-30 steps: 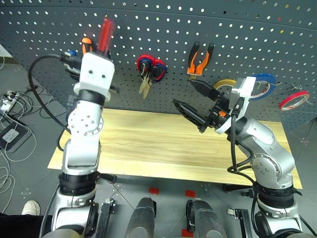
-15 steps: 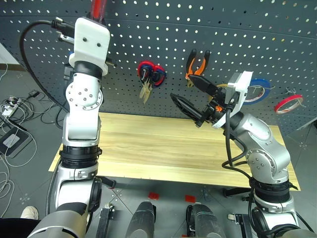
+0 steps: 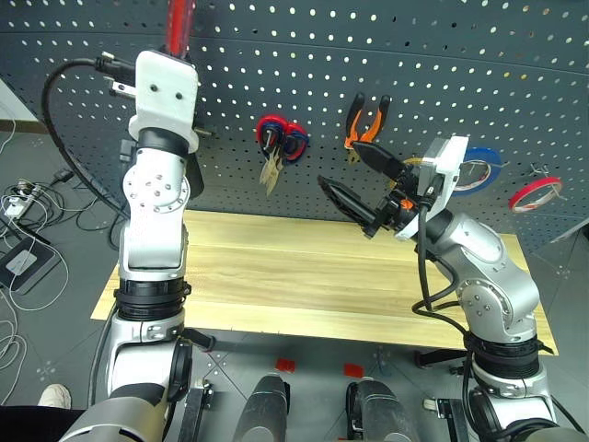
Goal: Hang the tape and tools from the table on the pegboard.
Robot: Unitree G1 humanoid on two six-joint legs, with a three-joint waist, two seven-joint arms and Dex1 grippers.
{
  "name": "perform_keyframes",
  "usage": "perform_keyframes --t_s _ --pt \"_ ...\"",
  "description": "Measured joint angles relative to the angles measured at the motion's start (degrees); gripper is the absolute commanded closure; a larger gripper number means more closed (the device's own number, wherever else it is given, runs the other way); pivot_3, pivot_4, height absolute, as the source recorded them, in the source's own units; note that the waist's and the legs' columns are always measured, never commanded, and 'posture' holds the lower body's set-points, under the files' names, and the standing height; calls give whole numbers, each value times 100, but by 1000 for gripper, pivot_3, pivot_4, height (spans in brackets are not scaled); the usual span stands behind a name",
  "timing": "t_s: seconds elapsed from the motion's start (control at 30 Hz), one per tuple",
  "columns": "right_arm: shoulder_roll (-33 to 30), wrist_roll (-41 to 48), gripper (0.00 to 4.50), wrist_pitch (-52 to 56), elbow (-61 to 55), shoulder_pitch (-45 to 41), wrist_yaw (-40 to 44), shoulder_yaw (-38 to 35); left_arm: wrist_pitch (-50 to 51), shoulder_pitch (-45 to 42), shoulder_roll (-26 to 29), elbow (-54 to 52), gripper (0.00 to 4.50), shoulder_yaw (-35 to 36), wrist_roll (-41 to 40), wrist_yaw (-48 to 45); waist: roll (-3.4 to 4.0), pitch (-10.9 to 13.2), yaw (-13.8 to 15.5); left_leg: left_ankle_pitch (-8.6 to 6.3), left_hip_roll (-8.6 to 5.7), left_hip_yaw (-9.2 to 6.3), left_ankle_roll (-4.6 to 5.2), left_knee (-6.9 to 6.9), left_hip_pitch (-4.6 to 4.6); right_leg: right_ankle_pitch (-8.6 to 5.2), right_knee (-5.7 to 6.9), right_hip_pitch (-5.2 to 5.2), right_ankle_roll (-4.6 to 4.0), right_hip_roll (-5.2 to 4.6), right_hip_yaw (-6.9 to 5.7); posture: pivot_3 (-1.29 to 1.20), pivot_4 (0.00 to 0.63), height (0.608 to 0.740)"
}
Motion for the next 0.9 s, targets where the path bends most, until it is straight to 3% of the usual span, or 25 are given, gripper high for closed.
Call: perform_keyframes --t_s 0.9 --pt "-95 -93 0 -23 76 38 -3 11 475 64 -211 589 3759 631 -524 437 0 0 -13 -1 -1 0 1 6 4 0 36 -2 0 -1 4 145 192 740"
